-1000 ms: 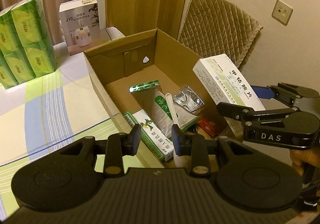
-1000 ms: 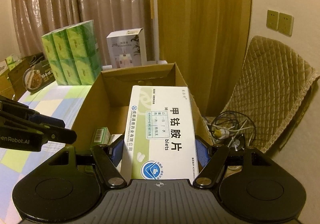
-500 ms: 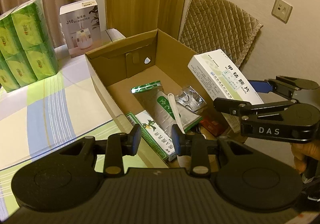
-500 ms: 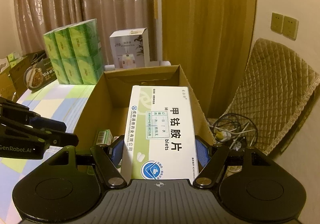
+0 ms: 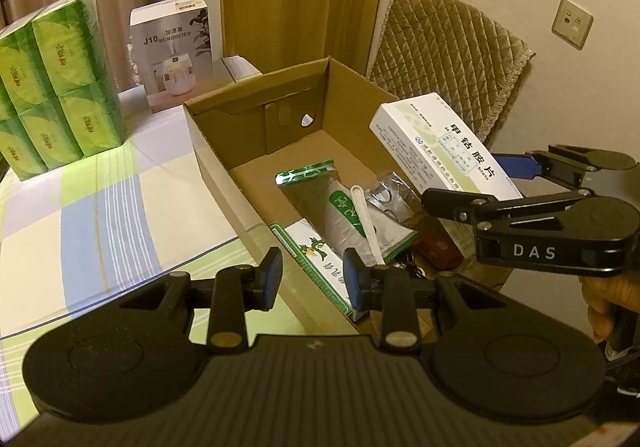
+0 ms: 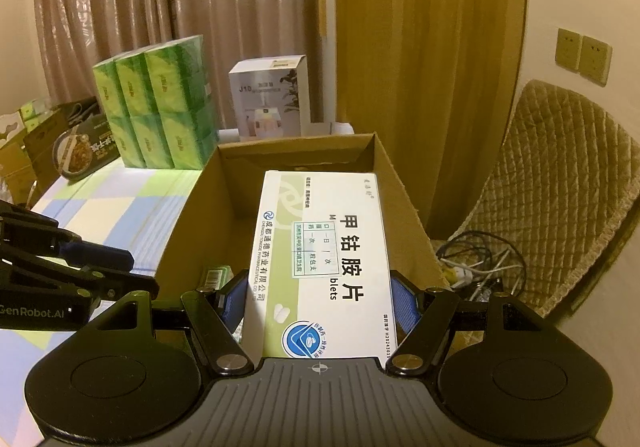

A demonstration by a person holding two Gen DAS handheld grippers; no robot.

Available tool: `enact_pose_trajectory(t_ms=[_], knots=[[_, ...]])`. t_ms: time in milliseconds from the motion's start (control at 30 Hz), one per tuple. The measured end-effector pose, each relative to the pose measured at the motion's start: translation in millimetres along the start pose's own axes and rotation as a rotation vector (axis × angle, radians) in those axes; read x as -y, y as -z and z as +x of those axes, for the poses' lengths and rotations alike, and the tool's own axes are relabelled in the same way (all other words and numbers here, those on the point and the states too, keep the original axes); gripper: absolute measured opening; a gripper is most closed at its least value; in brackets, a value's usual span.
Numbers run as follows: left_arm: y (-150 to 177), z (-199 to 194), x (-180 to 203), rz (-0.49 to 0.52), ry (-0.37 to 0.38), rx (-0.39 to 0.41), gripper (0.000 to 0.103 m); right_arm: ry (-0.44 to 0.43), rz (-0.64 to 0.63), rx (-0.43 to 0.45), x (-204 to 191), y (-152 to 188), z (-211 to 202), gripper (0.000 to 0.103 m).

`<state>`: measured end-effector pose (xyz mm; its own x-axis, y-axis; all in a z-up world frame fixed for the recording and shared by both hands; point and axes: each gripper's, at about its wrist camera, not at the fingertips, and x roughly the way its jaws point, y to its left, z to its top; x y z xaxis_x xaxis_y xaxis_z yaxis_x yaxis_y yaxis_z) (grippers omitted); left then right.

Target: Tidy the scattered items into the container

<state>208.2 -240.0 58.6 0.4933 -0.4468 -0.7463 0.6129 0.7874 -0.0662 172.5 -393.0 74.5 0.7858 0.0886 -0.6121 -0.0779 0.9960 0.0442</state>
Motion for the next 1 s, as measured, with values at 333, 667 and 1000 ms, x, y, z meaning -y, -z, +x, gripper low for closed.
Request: enact_pose_trajectory(t_ms=[333,667,1000], knots=[[2,0,-5,-0.024,-0.005,0.006,0.028,-0.015,0.042,0.030,5,-1,0,0.094],[6,-1,-7,-0.037,-0.006,0.007,0.034,0.001,0.065,0.017,9,10,-6,0.094],[10,-11,-4,-0.035,-0.020,0.047,0.067,0.022,0.074,0.020,15,14,-18,0.096]])
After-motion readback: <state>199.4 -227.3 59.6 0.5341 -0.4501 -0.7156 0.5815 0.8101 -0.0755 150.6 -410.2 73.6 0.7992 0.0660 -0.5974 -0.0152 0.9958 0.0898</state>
